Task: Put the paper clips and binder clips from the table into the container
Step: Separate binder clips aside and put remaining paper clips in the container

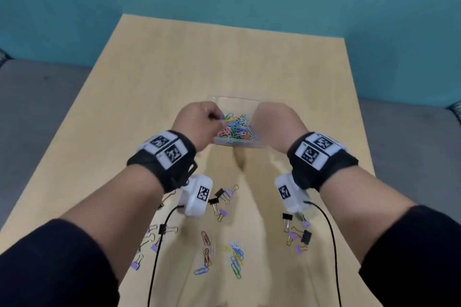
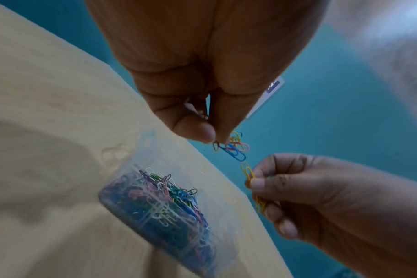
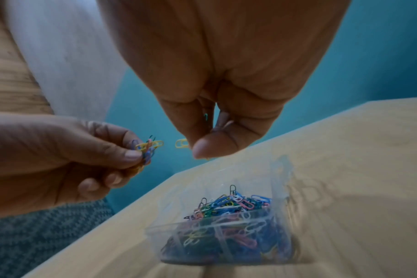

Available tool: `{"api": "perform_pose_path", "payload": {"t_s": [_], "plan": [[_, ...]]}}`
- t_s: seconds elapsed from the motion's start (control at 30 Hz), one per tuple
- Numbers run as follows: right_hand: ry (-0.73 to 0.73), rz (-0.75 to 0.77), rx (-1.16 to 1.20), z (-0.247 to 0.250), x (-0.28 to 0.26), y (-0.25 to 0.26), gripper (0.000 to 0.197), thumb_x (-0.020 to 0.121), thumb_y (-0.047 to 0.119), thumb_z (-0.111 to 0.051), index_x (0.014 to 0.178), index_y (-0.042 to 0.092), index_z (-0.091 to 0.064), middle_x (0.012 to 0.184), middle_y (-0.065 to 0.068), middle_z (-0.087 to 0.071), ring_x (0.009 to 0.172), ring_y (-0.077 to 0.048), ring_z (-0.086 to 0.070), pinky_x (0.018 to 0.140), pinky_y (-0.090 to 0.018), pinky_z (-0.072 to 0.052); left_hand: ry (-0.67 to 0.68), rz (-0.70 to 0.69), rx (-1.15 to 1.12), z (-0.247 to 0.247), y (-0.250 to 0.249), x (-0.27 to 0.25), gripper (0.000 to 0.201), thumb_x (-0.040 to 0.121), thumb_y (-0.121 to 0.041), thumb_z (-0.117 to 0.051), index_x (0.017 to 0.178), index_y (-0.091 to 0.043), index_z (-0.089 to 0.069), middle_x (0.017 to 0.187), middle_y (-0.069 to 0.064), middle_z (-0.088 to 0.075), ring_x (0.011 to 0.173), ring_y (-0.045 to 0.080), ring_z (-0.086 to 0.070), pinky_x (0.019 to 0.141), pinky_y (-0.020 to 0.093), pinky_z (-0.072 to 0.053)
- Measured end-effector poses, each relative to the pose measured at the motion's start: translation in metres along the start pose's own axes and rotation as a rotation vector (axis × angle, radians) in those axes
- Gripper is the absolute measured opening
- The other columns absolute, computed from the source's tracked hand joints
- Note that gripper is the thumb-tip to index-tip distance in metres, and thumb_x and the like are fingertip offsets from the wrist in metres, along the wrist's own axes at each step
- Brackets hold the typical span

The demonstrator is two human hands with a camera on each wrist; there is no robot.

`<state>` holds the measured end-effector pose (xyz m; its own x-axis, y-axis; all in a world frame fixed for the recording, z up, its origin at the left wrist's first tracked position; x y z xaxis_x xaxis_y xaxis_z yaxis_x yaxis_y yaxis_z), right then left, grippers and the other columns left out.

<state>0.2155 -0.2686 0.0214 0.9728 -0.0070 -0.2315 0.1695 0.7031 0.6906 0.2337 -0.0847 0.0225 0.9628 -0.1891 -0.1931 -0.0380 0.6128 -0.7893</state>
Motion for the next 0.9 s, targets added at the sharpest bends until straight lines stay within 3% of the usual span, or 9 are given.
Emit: {"api": "perform_pose_path", "payload": {"t_s": [0.07, 0.13, 0.2, 0.33, 0.47, 0.57, 0.7, 0.8, 0.9], "plan": [[0.007, -0.001, -0.063, -0.003, 0.015, 0.005, 0.007, 0.08, 0.011, -0.059, 0.077, 0.017, -0.063, 0.069, 0.001, -0.062, 0.07, -0.026, -0.066, 0.065, -0.035, -0.054, -0.004, -0.008, 0.04, -0.006, -0.003, 0.015, 0.016, 0.079, -0.012, -0.068, 0.069, -0.022, -0.061, 0.061, -0.002, -0.06, 0.055, 0.021, -0.059, 0.063, 0.037, -0.056], [0.011, -0.025, -0.121, -0.004, 0.019, 0.006, 0.013, 0.083, 0.019, -0.061, 0.095, 0.017, -0.065, 0.083, -0.001, -0.065, 0.076, -0.025, -0.066, 0.07, -0.035, -0.053, 0.007, -0.002, 0.161, -0.01, -0.001, 0.018, 0.005, 0.082, -0.019, -0.066, 0.085, -0.021, -0.068, 0.082, 0.0, -0.065, 0.07, 0.023, -0.062, 0.075, 0.036, -0.054], [-0.042, -0.01, -0.249, 0.0, 0.011, 0.002, 0.027, 0.087, 0.024, -0.059, 0.113, 0.017, -0.063, 0.1, -0.005, -0.063, 0.087, -0.025, -0.062, 0.077, -0.034, -0.049, -0.031, -0.015, 0.315, -0.008, 0.007, 0.011, 0.023, 0.086, -0.023, -0.062, 0.108, -0.02, -0.067, 0.105, 0.003, -0.061, 0.085, 0.023, -0.062, 0.083, 0.031, -0.047], [-0.086, 0.084, -0.254, -0.006, -0.052, -0.011, 0.025, 0.089, 0.022, -0.054, 0.111, 0.017, -0.063, 0.101, -0.008, -0.06, 0.09, -0.028, -0.058, 0.079, -0.035, -0.045, -0.068, -0.074, 0.276, 0.002, 0.025, -0.052, 0.021, 0.087, -0.019, -0.06, 0.107, -0.019, -0.067, 0.099, 0.001, -0.059, 0.078, 0.021, -0.061, 0.076, 0.029, -0.044], [0.325, 0.033, -0.258, -0.058, -0.149, -0.038, 0.034, 0.089, 0.03, -0.054, 0.122, 0.021, -0.055, 0.1, 0.004, -0.05, 0.089, -0.02, -0.057, 0.076, -0.032, -0.044, 0.22, 0.024, 0.382, -0.022, 0.063, -0.153, 0.023, 0.085, -0.028, -0.063, 0.107, -0.027, -0.063, 0.094, -0.008, -0.052, 0.087, 0.015, -0.058, 0.072, 0.026, -0.039], [0.47, -0.031, -0.276, -0.094, -0.208, -0.055, 0.053, 0.087, 0.036, -0.056, 0.137, 0.028, -0.039, 0.116, 0.008, -0.043, 0.1, -0.016, -0.055, 0.081, -0.028, -0.043, 0.371, 0.119, 0.436, -0.043, 0.09, -0.213, 0.051, 0.083, -0.032, -0.064, 0.131, -0.031, -0.046, 0.106, -0.011, -0.044, 0.093, 0.013, -0.056, 0.079, 0.023, -0.042], [0.333, -0.046, -0.261, -0.119, -0.234, -0.056, 0.068, 0.086, 0.042, -0.062, 0.142, 0.034, -0.024, 0.123, 0.008, -0.037, 0.102, -0.014, -0.052, 0.08, -0.024, -0.041, 0.333, 0.07, 0.43, -0.061, 0.107, -0.235, 0.076, 0.083, -0.031, -0.064, 0.146, -0.029, -0.022, 0.117, -0.007, -0.037, 0.101, 0.014, -0.051, 0.086, 0.023, -0.042], [0.233, -0.027, -0.261, -0.132, -0.226, -0.052, 0.064, 0.085, 0.037, -0.063, 0.137, 0.032, -0.027, 0.115, 0.005, -0.038, 0.101, -0.018, -0.051, 0.079, -0.027, -0.043, 0.265, 0.039, 0.409, -0.067, 0.11, -0.223, 0.072, 0.083, -0.031, -0.064, 0.144, -0.029, -0.026, 0.116, -0.005, -0.038, 0.103, 0.015, -0.049, 0.087, 0.025, -0.043], [0.189, -0.009, -0.334, -0.142, -0.212, -0.046, 0.04, 0.088, 0.031, -0.061, 0.122, 0.026, -0.04, 0.103, 0.003, -0.039, 0.091, -0.022, -0.05, 0.069, -0.031, -0.042, 0.267, -0.025, 0.424, -0.073, 0.105, -0.207, 0.056, 0.085, -0.027, -0.063, 0.136, -0.025, -0.04, 0.114, -0.005, -0.04, 0.102, 0.014, -0.049, 0.086, 0.023, -0.042]]}}
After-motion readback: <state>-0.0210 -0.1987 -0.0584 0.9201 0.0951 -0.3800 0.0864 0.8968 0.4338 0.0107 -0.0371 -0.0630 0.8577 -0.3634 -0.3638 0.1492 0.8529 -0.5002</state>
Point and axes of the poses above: each hand's wrist, its own x-axis towards the middle knuckle, its own z-axis out of the back of the hand, y = z × x, the point moved 3 cm from there along x, towards the middle knuckle
